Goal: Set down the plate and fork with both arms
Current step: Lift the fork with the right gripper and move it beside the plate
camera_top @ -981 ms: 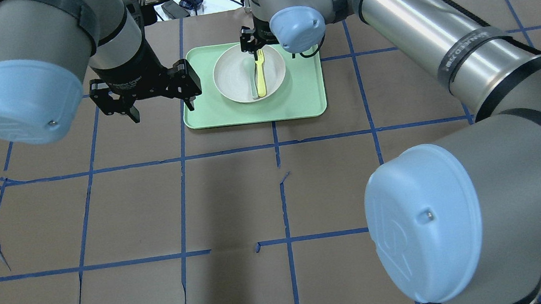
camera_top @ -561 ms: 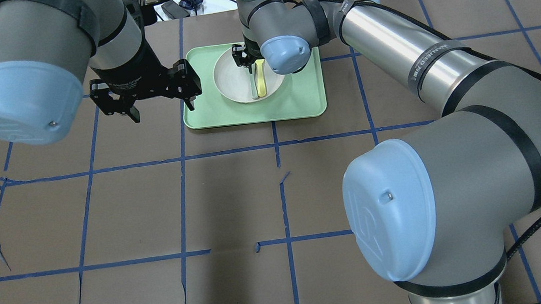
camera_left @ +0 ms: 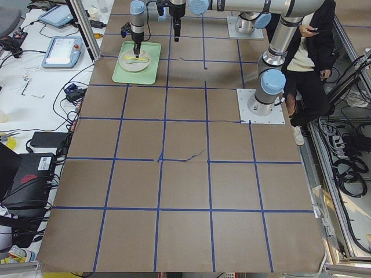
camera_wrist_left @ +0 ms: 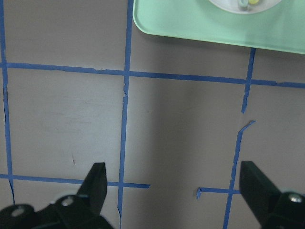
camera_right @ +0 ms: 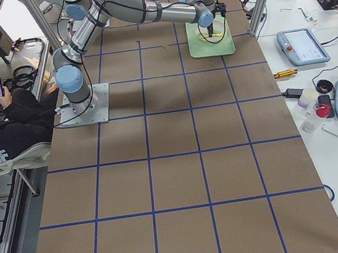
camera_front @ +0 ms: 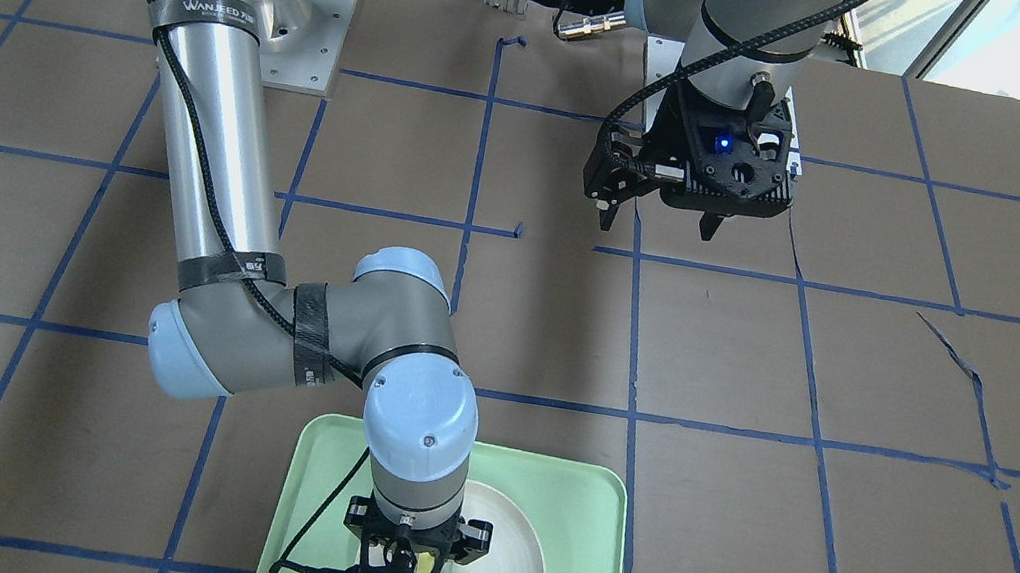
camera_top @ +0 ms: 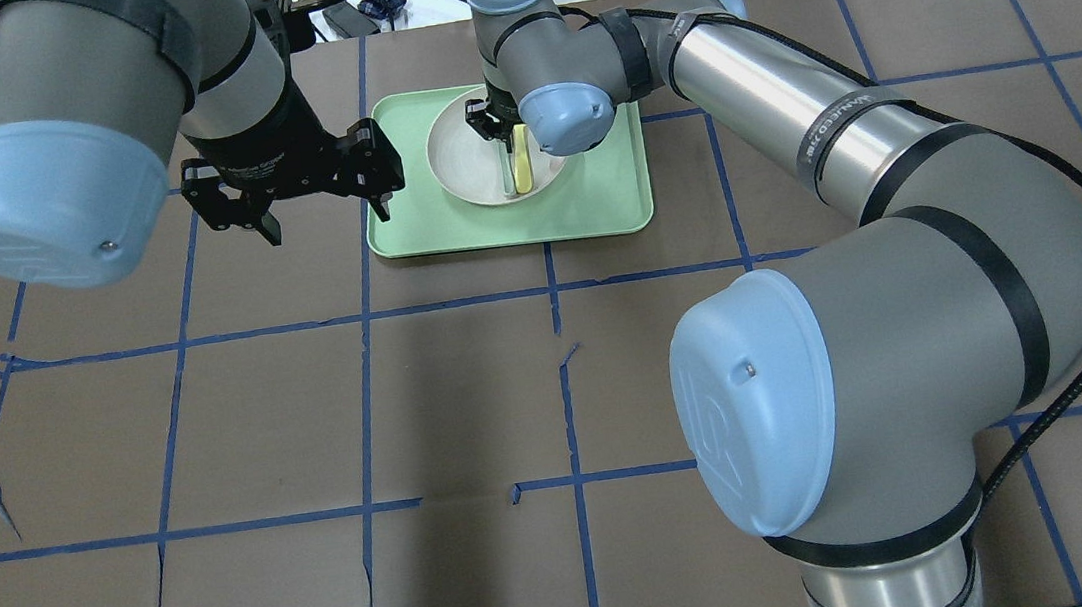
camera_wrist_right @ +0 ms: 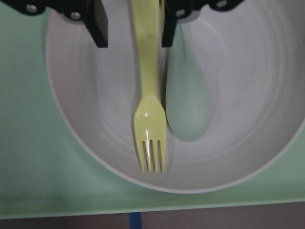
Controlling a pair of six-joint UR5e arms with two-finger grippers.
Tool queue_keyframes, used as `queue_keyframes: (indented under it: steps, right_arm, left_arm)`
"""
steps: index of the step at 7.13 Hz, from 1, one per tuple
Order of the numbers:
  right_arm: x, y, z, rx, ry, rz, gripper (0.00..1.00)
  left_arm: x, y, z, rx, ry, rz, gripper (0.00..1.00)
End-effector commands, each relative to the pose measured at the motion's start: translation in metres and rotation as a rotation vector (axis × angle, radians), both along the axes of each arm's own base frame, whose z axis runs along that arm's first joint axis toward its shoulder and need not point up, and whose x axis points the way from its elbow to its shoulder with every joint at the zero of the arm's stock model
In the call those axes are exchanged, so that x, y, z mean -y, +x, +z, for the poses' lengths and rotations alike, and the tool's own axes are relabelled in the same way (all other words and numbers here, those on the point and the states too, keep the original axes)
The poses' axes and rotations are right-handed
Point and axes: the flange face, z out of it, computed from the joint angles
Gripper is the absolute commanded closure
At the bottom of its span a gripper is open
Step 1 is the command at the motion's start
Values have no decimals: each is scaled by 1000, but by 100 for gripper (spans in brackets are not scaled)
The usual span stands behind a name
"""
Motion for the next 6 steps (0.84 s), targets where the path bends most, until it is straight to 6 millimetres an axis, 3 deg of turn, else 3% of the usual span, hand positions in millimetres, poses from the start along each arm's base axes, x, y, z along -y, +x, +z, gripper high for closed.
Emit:
queue_keyframes:
  steps: [1,3,6]
  right_arm:
    - [2,1,-8,5,9,1,51]
    - [1,3,-10,19,14,6,61]
    - [0,4,-15,28,25,9,65]
  left_arm:
    - [0,0,-1,0,1,0,0]
    - [0,0,-1,-1,2,0,0]
    - [0,-1,-1,-4,4,0,0]
